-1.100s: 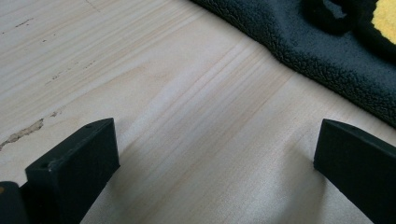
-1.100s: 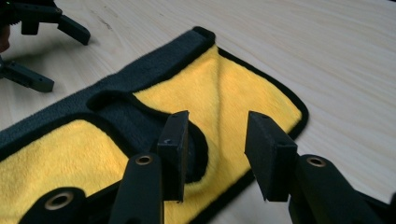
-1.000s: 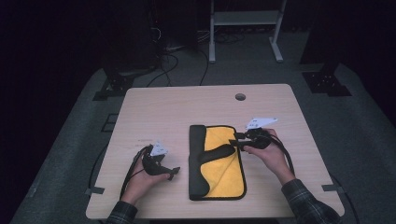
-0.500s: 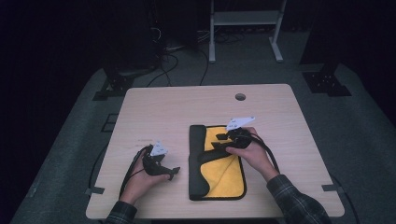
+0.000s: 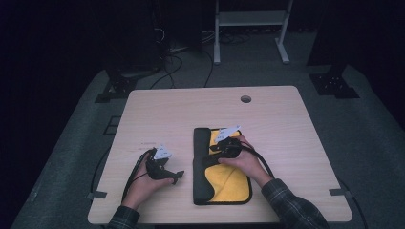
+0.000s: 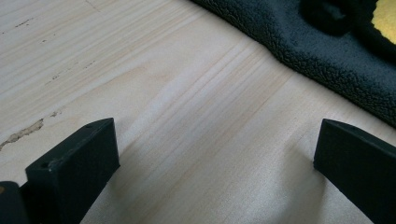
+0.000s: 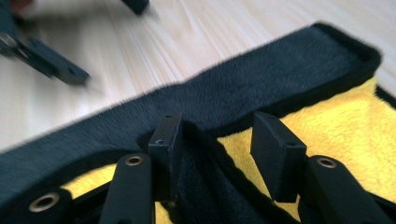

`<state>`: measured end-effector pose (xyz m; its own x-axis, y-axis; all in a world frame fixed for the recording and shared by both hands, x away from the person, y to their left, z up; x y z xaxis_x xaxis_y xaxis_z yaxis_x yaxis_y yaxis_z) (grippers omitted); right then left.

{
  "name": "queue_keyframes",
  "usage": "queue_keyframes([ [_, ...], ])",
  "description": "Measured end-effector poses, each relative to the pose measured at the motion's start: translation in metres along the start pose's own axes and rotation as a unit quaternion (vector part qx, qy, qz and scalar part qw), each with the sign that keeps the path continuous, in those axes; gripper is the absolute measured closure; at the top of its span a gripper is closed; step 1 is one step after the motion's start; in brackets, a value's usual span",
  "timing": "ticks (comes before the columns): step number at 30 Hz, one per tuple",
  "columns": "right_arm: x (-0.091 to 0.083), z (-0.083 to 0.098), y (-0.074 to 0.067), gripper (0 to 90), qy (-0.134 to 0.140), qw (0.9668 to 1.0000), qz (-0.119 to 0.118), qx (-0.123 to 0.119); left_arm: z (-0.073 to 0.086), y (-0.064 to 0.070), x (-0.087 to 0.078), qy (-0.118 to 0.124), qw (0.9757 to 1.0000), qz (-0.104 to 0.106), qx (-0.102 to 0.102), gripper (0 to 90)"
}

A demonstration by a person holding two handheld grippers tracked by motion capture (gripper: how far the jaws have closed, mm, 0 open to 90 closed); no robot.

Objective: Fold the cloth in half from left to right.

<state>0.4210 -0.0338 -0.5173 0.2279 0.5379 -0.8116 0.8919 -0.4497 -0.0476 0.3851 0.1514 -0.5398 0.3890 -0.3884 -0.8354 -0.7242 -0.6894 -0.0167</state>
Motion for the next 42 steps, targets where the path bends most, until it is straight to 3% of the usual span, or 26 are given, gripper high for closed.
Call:
queue_keyframes([
  [2, 0.004, 0.002, 0.0, 58.9, -0.006, 1.0, 0.004, -0.004, 0.0, 0.0, 0.0, 0.0, 1.0, 0.0, 0.0, 0.0],
  [5, 0.005, 0.004, 0.001, 75.3, -0.009, 0.9998, 0.013, -0.008, 0.0, 0.0, 0.0, 0.0, 1.0, 0.0, 0.0, 0.0],
  [8, 0.003, 0.004, 0.003, 84.9, 0.0, 1.0, 0.007, -0.001, 0.0, 0.0, 0.0, 0.0, 1.0, 0.0, 0.0, 0.0],
  [13, -0.005, 0.002, 0.007, 86.3, 0.014, 0.9998, -0.001, 0.012, 0.0, 0.0, 0.0, 0.0, 1.0, 0.0, 0.0, 0.0],
  [19, -0.022, -0.001, 0.021, 86.7, 0.04, 0.9986, 0.015, 0.031, 0.0, 0.0, 0.0, 0.0, 1.0, 0.0, 0.0, 0.0],
  [25, -0.04, -0.005, 0.041, 86.8, 0.067, 0.9954, 0.034, 0.061, 0.0, 0.0, 0.0, 0.0, 1.0, 0.0, 0.0, 0.0],
  [35, -0.061, -0.002, 0.08, 86.9, 0.096, 0.9861, 0.071, 0.115, 0.0, 0.0, 0.0, 0.0, 1.0, -0.001, 0.001, 0.0],
  [42, -0.06, 0.008, 0.106, 86.8, 0.092, 0.9784, 0.096, 0.158, 0.0, 0.0, 0.0, 0.0, 1.0, 0.0, 0.0, 0.0],
])
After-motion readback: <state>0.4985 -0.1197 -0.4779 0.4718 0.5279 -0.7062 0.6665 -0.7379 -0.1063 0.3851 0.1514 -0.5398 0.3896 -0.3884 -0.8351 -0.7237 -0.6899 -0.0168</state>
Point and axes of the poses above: each handheld gripper's, and its own axes: x roughly forward along the jaws, z roughly out of its underside, y roughly to its right, the point moved 8 cm from there along x, roughly forward along the jaws, and after that the axes turned 12 degrees about -y, right-handed, at the moved point
